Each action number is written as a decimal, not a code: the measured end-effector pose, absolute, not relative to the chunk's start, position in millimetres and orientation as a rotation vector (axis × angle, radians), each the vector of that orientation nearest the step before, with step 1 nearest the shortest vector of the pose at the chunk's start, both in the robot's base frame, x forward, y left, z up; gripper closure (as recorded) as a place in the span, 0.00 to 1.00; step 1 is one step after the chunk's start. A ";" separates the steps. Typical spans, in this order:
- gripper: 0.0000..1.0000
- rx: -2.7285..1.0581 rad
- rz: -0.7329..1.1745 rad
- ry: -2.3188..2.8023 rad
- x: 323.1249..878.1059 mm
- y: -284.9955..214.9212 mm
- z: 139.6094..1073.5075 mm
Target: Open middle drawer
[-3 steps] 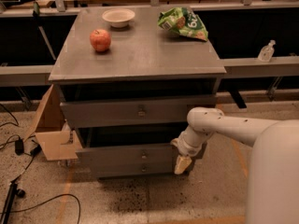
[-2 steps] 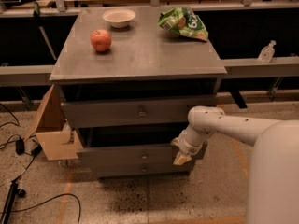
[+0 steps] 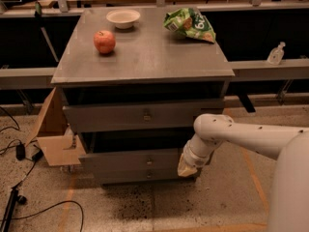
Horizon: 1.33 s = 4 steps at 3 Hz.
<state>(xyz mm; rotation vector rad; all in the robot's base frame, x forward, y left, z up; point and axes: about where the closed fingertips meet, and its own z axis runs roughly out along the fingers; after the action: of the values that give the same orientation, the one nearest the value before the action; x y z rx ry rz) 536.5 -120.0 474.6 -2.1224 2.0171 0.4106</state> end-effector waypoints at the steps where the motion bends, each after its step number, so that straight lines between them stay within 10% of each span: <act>1: 0.89 -2.084 0.380 2.027 511.5 -119.1 504.5; 2: 1.00 -2.055 0.296 2.020 511.6 -126.5 530.2; 4: 0.54 -2.041 0.197 1.984 534.9 -130.9 546.5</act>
Offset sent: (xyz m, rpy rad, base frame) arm -0.0212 -0.0176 0.0908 -0.0266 -0.1729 -0.0753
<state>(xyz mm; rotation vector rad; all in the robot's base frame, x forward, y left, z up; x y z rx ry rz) 534.9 -130.9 546.5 -2.0408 1.9844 0.1974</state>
